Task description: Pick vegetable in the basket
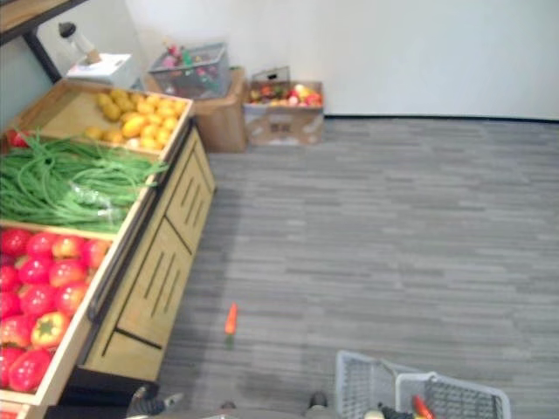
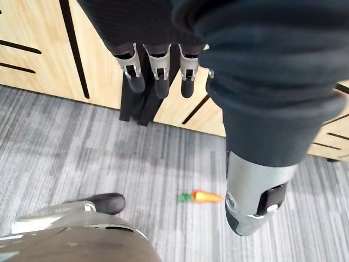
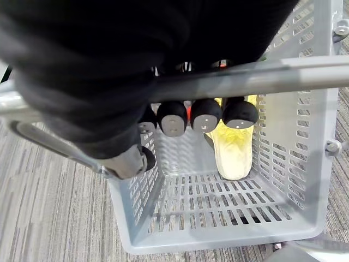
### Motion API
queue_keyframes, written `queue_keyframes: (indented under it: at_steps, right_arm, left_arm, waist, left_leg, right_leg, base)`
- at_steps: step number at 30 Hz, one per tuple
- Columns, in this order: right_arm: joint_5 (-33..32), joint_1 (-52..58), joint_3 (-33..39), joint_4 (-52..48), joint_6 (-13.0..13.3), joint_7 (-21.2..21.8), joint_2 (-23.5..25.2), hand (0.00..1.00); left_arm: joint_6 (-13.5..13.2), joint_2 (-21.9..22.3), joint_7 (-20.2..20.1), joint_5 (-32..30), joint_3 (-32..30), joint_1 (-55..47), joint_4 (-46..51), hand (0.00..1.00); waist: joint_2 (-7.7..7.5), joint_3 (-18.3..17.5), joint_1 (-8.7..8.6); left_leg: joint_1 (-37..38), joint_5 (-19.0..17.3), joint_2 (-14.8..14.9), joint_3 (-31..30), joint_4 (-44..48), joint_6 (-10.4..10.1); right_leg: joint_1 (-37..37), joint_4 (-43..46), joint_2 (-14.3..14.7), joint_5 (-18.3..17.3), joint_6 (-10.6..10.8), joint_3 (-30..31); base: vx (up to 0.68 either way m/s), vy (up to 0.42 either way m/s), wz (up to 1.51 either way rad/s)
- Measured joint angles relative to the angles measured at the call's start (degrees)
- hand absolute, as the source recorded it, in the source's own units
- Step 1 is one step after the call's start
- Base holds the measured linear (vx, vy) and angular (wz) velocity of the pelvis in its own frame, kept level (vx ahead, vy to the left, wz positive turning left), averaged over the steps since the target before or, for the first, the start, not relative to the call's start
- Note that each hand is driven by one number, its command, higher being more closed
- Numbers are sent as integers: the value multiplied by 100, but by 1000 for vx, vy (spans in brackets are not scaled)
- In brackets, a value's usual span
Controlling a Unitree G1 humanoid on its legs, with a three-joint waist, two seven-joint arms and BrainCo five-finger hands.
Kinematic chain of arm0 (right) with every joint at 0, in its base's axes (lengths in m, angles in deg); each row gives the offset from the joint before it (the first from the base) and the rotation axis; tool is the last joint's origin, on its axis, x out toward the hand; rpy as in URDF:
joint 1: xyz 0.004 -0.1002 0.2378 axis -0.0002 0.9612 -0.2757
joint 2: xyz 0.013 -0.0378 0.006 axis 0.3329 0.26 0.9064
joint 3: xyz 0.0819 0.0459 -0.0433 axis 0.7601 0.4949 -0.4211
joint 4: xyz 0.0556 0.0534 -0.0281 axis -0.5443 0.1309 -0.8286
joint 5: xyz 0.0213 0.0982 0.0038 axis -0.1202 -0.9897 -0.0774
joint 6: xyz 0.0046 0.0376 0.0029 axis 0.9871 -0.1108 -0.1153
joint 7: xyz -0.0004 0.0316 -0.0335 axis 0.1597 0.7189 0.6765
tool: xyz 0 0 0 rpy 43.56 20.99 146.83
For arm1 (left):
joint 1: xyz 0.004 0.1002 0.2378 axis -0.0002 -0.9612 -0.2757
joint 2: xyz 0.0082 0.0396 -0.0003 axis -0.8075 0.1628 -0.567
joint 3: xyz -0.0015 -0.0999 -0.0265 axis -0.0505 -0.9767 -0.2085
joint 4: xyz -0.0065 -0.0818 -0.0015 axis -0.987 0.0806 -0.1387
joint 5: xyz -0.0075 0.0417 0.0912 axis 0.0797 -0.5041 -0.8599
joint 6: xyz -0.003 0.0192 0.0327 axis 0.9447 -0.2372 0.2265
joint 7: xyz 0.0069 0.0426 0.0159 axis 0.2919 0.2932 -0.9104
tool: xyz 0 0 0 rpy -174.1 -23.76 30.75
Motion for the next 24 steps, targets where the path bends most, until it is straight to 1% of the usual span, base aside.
queue_keyframes:
  at_steps: [4, 6, 11, 12, 13, 16, 18, 19, 20, 21, 23, 24]
  right_arm:
    - [0, 30, 2, -2, 0, 34, -1, 100]
    - [-4, 34, 5, -3, 0, 112, 1, 100]
    - [-3, -27, -5, -19, 2, 200, 59, 100]
    - [-3, -29, -4, -19, 2, 212, 67, 100]
    - [-4, -12, -4, -19, 3, 226, 96, 100]
    - [-45, 39, 1, -19, 8, 255, 182, 100]
    - [-106, 106, 107, -18, 18, 280, 251, 100]
    - [-180, 131, 190, -13, 23, 300, 281, 100]
    - [-435, 180, 277, 4, 25, 362, 314, 100]
    - [-526, 201, 297, 15, 25, 377, 324, 100]
    - [-835, 278, 464, 52, 21, 394, 374, 100]
    - [-1002, 358, 531, 67, 21, 411, 397, 100]
  left_arm:
    - [-41, -89, -153, 1, 188, -2, -15, 0]
    - [-90, -125, -226, 2, 237, 2, -15, 0]
    - [-169, -256, -309, 1, 406, 6, -14, 0]
    - [-171, -278, -323, 0, 415, 7, -14, 0]
    - [-172, -308, -375, 1, 415, -2, -15, 0]
    - [-174, -337, -435, 32, 379, -9, -18, 0]
    - [-174, -330, -494, 120, 202, -11, -57, 0]
    - [-176, -311, -513, 125, 108, -9, -110, 0]
    - [-168, -288, -526, 245, -46, -28, -179, 0]
    - [-167, -274, -529, 307, -88, -47, -191, 0]
    - [-167, -208, -551, 562, -293, -125, -218, 0]
    - [-169, -177, -569, 650, -354, -184, -230, 0]
  waist:
    - [-18, 1, -7]
    - [-51, 4, -7]
    - [-210, 26, -3]
    - [-214, 28, -3]
    - [-280, 43, -3]
    - [-366, 24, -2]
    - [-419, 4, -1]
    - [-428, -15, 1]
    - [-433, -81, 3]
    - [-433, -108, 7]
    - [-402, -145, 9]
    - [-405, -225, 10]
  left_leg:
    - [36, -17, 4, 148, -64, 7]
    - [47, -24, -8, 219, -63, 16]
    - [148, -114, -75, 506, -4, 95]
    - [157, -137, -79, 536, 26, 102]
    - [166, -174, -93, 565, 63, 116]
    - [210, -202, -126, 629, 92, 127]
    - [220, -206, -137, 654, 75, 136]
    - [228, -206, -145, 678, 43, 135]
    - [224, -213, -156, 704, 25, 127]
    - [216, -214, -159, 715, 19, 128]
    - [231, -214, -154, 746, 8, 153]
    - [235, -215, -152, 774, -21, 154]
  right_leg:
    - [-115, 113, 10, -8, -6, 143]
    - [-209, 227, 2, -8, -6, 170]
    - [-404, 610, -55, -110, 16, 473]
    - [-415, 652, -65, -122, 17, 497]
    - [-439, 731, -77, -159, 10, 561]
    - [-476, 830, -117, -191, 25, 625]
    - [-484, 805, -155, -192, 27, 641]
    - [-492, 747, -164, -190, 40, 654]
    - [-473, 591, -170, -169, 101, 654]
    - [-456, 518, -168, -130, 107, 653]
    - [-289, 179, -141, 46, 134, 650]
    - [-220, 18, -126, 155, 137, 648]
  base:
    - [2, 10, -23]
    - [46, 22, -14]
    - [5, 40, -25]
    - [-49, 40, -26]
    - [-57, 31, -19]
    - [-43, 25, -12]
    - [-45, 23, -5]
    - [-30, 19, -5]
    - [0, 30, -7]
    - [28, 31, -7]
    - [49, 21, -7]
    - [58, 10, -5]
